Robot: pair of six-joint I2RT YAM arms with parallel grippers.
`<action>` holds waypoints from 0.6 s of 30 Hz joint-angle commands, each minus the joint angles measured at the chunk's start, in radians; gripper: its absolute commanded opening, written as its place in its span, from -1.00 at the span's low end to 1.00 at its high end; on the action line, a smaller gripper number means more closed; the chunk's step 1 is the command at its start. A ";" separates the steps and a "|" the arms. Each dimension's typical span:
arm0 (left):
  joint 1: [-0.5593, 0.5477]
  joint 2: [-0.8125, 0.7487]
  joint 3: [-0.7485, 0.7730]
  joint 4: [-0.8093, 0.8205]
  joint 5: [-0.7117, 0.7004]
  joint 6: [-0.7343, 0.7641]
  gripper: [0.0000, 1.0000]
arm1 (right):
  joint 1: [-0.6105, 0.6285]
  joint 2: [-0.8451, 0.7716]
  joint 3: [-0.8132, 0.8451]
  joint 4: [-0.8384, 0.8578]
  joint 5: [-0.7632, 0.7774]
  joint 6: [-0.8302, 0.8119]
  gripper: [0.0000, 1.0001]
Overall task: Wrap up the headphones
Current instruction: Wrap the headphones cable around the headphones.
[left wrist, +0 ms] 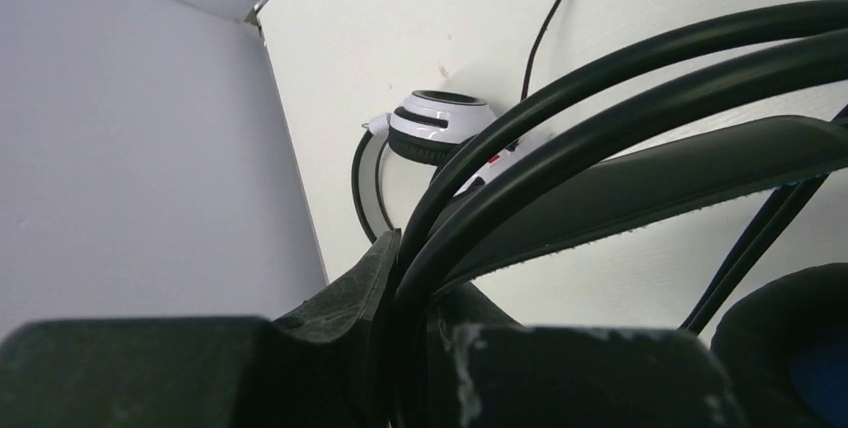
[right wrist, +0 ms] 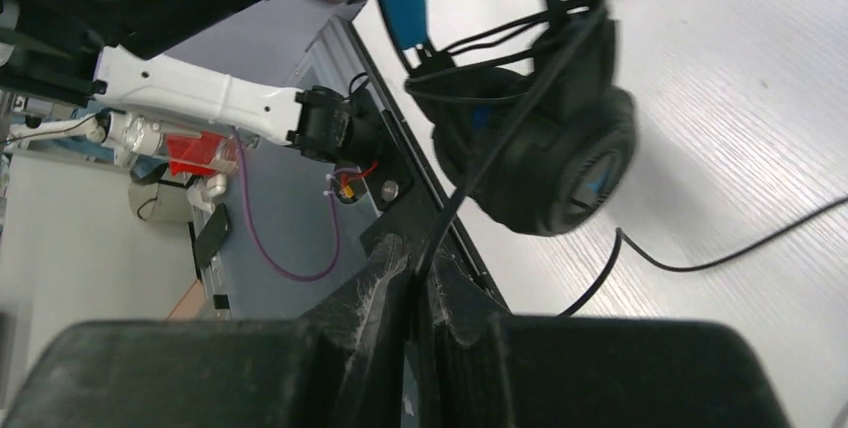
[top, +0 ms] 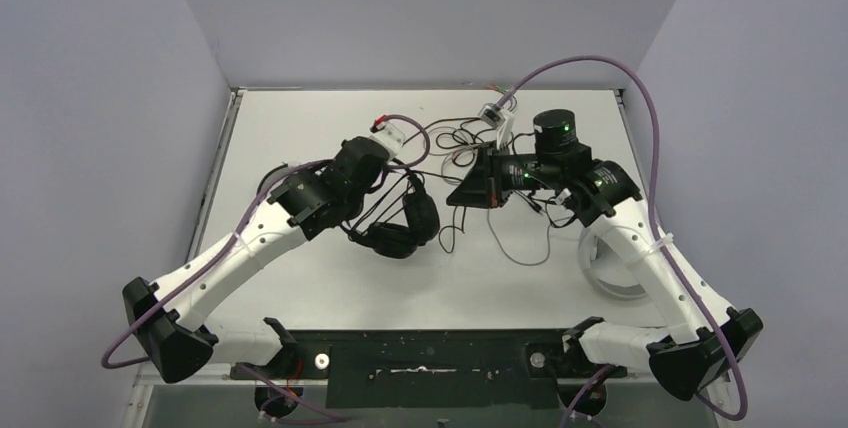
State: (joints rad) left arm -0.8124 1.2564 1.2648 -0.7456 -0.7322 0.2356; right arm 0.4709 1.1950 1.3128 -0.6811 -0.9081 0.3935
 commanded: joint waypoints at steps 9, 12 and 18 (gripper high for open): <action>0.095 0.149 0.377 -0.135 -0.060 -0.486 -1.00 | 0.292 -0.089 -0.197 0.602 0.398 0.326 -1.00; 0.094 0.169 0.440 -0.125 -0.031 -0.538 -1.00 | 0.413 -0.074 -0.194 0.606 0.583 0.257 -1.00; 0.097 0.168 0.518 -0.102 -0.022 -0.606 -1.00 | 0.541 -0.081 -0.267 0.656 0.813 0.175 -1.00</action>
State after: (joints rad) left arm -0.7364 1.4384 1.6760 -0.9730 -0.7040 -0.2119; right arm 0.9405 1.1515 1.0943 -0.1345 -0.2523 0.6224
